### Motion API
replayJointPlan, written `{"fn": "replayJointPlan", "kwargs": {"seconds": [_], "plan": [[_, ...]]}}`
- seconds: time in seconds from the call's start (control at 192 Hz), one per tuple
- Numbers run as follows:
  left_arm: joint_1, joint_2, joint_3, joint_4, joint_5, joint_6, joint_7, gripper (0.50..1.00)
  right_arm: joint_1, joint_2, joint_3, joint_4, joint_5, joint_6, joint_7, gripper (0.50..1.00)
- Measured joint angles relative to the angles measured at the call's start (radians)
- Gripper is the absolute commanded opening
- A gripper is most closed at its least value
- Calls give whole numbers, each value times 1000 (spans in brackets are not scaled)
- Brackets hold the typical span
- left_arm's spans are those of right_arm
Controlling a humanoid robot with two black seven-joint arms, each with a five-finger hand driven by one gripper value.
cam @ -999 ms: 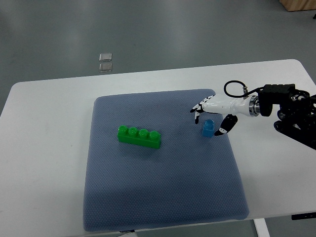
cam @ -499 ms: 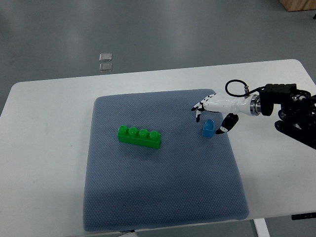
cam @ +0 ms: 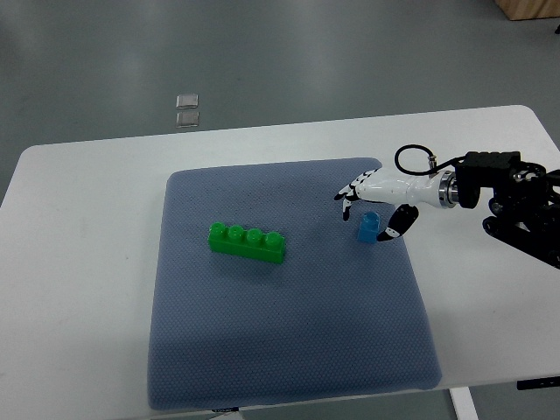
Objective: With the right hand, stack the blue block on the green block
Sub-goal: 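Position the right hand's fingers around the blue block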
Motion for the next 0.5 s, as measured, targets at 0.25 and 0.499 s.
{"fn": "replayJointPlan", "kwargs": {"seconds": [0.25, 0.499], "plan": [[0, 0, 0, 0, 0, 0, 0, 1000, -5, 0, -9, -2, -1, -20, 0, 858], [0, 0, 0, 0, 0, 0, 0, 1000, 1, -6, -25, -5, -5, -66, 23, 856]]}}
